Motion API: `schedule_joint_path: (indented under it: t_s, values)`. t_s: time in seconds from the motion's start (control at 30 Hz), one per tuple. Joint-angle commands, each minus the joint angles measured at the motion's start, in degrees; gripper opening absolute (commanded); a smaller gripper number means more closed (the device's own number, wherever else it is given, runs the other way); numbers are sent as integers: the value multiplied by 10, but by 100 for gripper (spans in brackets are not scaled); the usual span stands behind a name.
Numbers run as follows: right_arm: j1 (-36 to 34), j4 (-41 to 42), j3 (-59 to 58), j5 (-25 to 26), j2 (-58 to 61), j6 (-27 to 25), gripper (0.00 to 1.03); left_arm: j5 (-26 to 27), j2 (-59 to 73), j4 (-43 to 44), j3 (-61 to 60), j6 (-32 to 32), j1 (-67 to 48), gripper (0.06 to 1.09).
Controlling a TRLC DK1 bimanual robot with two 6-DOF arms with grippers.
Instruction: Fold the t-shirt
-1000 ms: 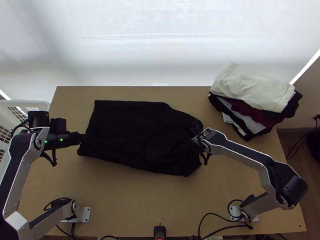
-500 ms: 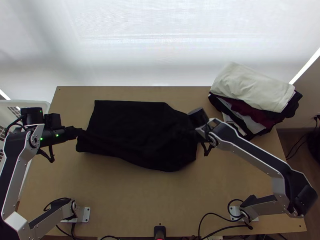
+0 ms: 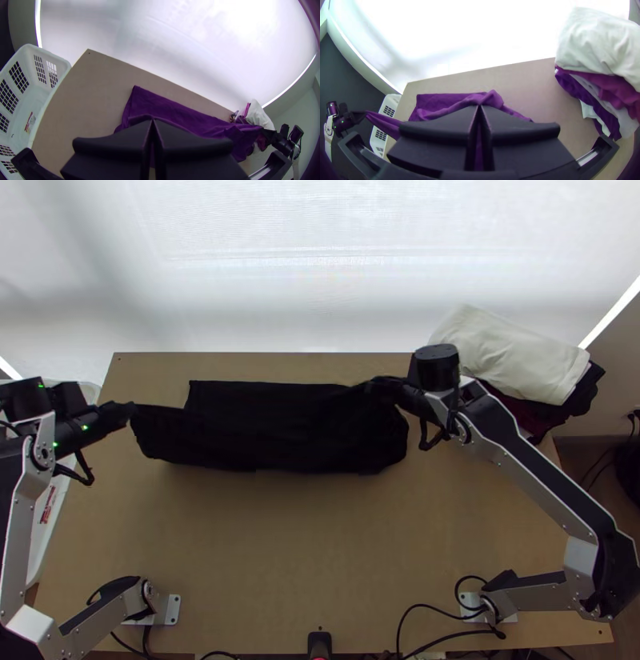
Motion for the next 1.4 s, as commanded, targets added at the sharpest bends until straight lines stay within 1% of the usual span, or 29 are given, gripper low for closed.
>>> schedule_joint_path:
  t_s: [0.0, 0.17, 0.3, 0.43, 0.53, 0.7, 0.8, 0.9, 0.93, 0.97, 1.03, 1.1, 1.23, 1.37]
  values:
    - [-8, 40, 35, 13, -27, 2, 3, 1, -6, 34, 47, -36, 9, 10]
    - [-10, 139, 37, 29, -49, -73, 3, 1, -23, 88, 78, -64, 21, 10]
    - [-11, 193, 40, 36, -64, -126, 3, 1, -23, 115, 110, -90, 42, 10]
    - [-24, 207, 67, 36, -69, -159, 3, 1, -23, 144, 142, -112, 72, 10]
    - [-39, 208, 90, 38, -72, -165, 3, 1, -22, 168, 153, -122, 95, 10]
    - [-58, 219, 96, 48, -94, -165, 3, 11, -25, 171, 148, -126, 121, 10]
    - [-60, 204, 69, 48, -120, -162, 3, 19, -45, 153, 110, -121, 121, 10]
    - [-46, 148, 31, 46, -155, -145, 3, 32, -82, 141, 47, -117, 116, 10]
    - [-39, 129, 17, 44, -166, -139, 3, 42, -93, 126, 29, -117, 110, 10]
    - [-27, 100, 2, 32, -178, -126, 3, 55, -101, 105, 13, -114, 104, 10]
    - [-14, 61, -33, 21, -199, -106, 3, 60, -117, 74, -27, -96, 81, 10]
    - [-13, 34, -68, -3, -217, -89, 3, 61, -133, 44, -72, -79, 45, 10]
    - [-13, 1, -111, -25, -236, -67, 3, 60, -162, 13, -149, -50, -14, 10]
    - [-21, -12, -124, -35, -237, -60, 3, 60, -164, -52, -182, 2, -47, 10]
